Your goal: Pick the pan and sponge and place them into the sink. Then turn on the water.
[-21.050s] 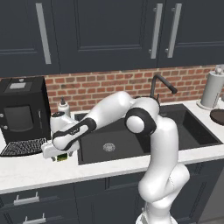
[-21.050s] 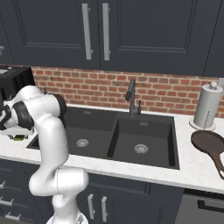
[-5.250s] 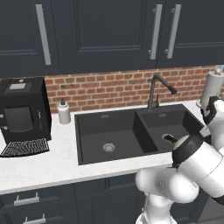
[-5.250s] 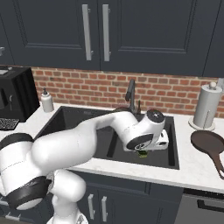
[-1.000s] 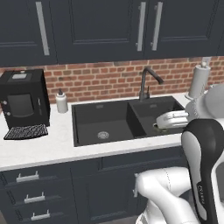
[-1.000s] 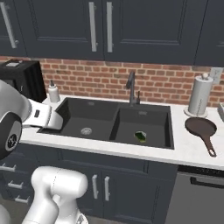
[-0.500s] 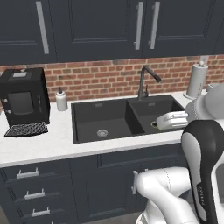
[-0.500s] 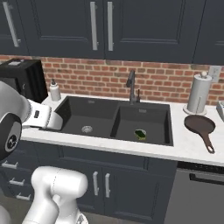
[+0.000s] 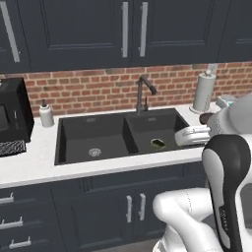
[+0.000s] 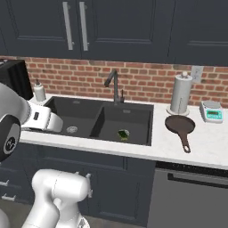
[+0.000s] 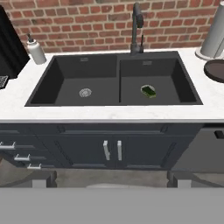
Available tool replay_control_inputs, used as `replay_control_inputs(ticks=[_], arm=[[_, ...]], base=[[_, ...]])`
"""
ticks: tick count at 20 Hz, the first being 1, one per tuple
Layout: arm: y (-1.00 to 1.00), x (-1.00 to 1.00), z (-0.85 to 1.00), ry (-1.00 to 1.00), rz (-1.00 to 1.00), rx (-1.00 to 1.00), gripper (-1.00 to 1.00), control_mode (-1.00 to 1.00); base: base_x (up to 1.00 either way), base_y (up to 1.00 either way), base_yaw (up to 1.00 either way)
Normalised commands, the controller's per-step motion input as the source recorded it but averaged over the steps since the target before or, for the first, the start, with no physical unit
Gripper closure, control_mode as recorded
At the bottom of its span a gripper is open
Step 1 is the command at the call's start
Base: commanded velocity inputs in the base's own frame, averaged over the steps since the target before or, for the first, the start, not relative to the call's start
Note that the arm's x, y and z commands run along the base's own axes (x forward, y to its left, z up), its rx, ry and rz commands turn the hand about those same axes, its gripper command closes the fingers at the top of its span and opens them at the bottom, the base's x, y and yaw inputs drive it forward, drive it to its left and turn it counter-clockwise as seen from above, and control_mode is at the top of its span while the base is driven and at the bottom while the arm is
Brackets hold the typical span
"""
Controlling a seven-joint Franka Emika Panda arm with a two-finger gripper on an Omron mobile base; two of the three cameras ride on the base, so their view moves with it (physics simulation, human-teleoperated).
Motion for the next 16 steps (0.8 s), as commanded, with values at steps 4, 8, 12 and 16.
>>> replay_control_inputs(ticks=[4,8,12,16], arm=[[0.00,0.00,0.00,0.00,0.00,0.00,-1.00,1.00],[0.00,0.00,0.00,0.00,0.00,0.00,-1.00,1.00],[0.00,0.00,0.00,0.00,0.00,0.00,-1.00,1.00],[0.00,0.00,0.00,0.00,0.00,0.00,-1.00,1.00]], base=[[0.24,-0.67,0.00],[0.26,-0.39,0.00],[0.26,-0.12,0.00],[0.24,0.00,0.00]])
